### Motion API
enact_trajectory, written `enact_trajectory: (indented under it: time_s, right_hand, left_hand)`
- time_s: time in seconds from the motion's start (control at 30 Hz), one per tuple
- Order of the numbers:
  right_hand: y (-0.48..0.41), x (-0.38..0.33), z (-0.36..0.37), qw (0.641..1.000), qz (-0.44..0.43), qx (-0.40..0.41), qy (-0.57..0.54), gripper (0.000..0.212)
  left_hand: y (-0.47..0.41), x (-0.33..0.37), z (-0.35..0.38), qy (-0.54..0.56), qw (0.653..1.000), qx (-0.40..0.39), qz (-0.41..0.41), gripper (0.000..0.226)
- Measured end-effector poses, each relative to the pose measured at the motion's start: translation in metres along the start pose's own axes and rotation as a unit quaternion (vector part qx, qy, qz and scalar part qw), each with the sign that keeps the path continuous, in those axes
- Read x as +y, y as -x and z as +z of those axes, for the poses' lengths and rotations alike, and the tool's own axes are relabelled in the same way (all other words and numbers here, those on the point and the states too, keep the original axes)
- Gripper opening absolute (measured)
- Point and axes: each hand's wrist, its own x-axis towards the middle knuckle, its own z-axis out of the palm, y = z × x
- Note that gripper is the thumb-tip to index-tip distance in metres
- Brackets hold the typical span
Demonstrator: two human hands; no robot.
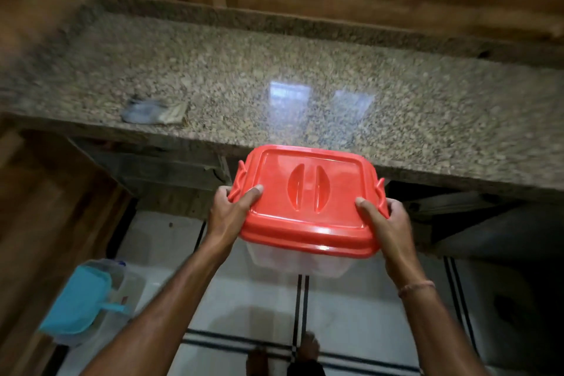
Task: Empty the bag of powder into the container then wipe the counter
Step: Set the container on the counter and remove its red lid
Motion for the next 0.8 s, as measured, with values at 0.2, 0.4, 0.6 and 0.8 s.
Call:
enact_trajectory:
  time_s: [0.2,0.4,0.6,0.8]
  right_hand:
    - [0.000,-0.102,-0.031,0.995,-0.075,0.014,-0.059,0.067]
    - [-0.059,-0.174,-0.054,0.985,-0.143,0.042,-0.091,0.064]
    - [-0.190,-0.205,-0.074,0.986,-0.135,0.052,-0.086,0.074]
    - [-0.335,-0.219,-0.093,0.993,-0.109,0.002,-0.051,0.057]
  left_hand:
    - [0.008,0.114,-0.011,0.039,0.994,-0.030,0.101,0.066]
    - [-0.033,0.202,0.034,0.048,0.983,-0.044,0.170,0.059]
    - [-0.111,0.253,0.128,0.050,0.985,-0.032,0.164,0.069]
    - [-0.199,0.288,0.225,0.019,0.992,-0.028,0.125,0.072]
